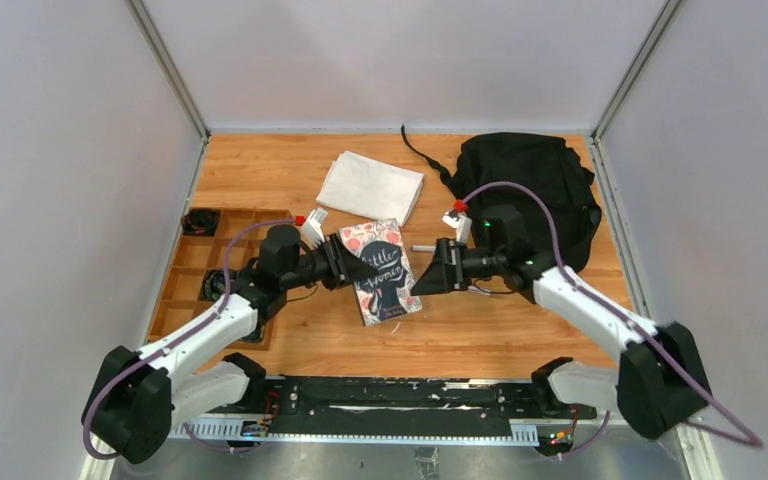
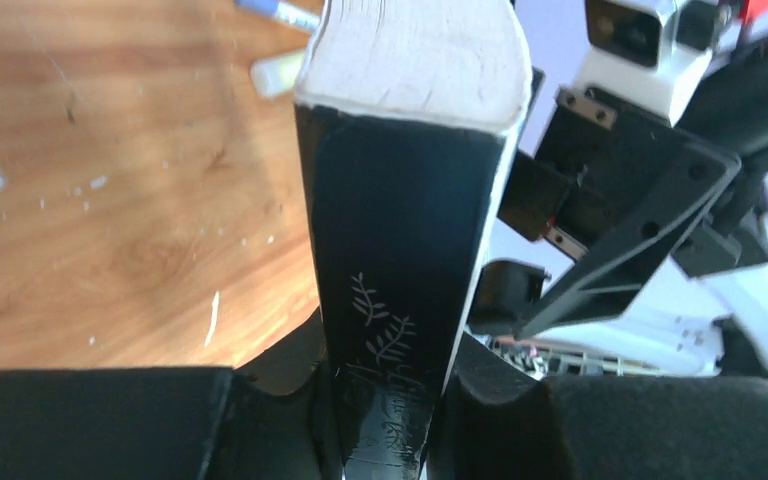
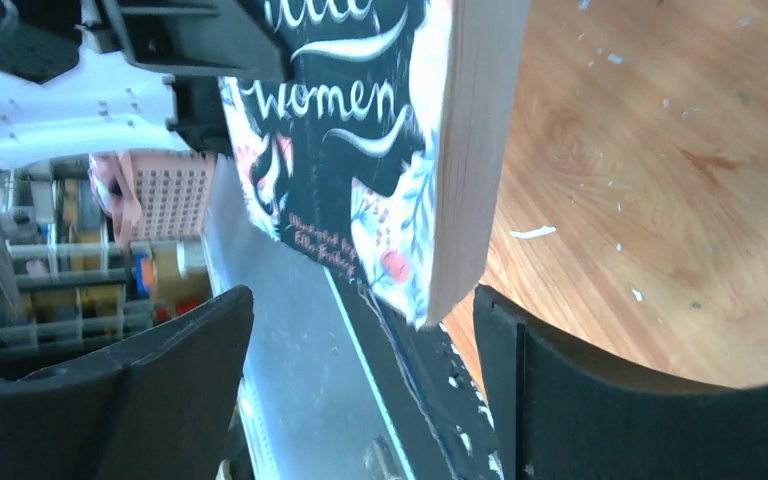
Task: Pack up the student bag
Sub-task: Pick up the book from the center of the board.
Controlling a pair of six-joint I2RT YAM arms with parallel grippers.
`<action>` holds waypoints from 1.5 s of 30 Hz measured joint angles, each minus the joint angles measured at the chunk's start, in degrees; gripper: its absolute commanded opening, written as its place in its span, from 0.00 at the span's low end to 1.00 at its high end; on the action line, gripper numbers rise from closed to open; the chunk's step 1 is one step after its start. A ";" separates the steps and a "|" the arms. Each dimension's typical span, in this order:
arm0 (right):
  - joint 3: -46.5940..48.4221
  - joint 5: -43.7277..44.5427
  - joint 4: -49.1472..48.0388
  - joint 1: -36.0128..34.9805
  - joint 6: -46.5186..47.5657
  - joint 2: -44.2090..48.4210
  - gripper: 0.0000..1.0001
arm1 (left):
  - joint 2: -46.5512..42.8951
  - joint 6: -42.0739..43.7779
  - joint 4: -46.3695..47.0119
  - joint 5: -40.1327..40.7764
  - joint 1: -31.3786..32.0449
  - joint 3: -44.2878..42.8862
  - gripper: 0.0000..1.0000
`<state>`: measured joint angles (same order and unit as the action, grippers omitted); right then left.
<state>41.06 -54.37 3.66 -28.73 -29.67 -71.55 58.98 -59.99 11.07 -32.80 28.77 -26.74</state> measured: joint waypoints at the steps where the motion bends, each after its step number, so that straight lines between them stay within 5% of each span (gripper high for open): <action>1: -0.85 0.92 -0.02 1.20 -1.44 3.23 0.89 | 0.00 -0.31 -0.15 1.16 -0.31 -0.94 0.00; 8: -11.56 9.40 -8.20 3.87 -20.68 24.48 0.93 | -1.73 -3.58 -0.63 10.71 -0.59 -7.76 0.00; 12: -18.40 13.79 -16.13 2.60 -31.65 28.33 0.96 | -1.22 -5.14 -0.61 13.38 -0.63 -12.70 0.00; 21: -20.90 21.75 -38.82 -1.57 -45.94 22.36 0.99 | 2.27 -9.88 2.16 14.03 -0.63 -16.61 0.00; 34: -16.04 25.24 -60.22 -3.56 -51.65 5.44 0.97 | 3.45 -16.72 7.82 13.97 -0.46 -15.63 0.00; 40: -11.08 26.58 -66.88 -3.80 -54.12 -0.11 0.64 | 4.11 -18.21 9.64 14.23 0.44 -15.56 0.00; 45: -10.16 28.13 -69.51 -3.80 -56.87 -2.60 0.18 | 4.90 -19.21 10.78 14.95 1.46 -15.56 0.00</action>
<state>30.89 -26.24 -65.84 -32.53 -86.54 -74.15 63.88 -79.20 21.85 -17.85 30.24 -42.30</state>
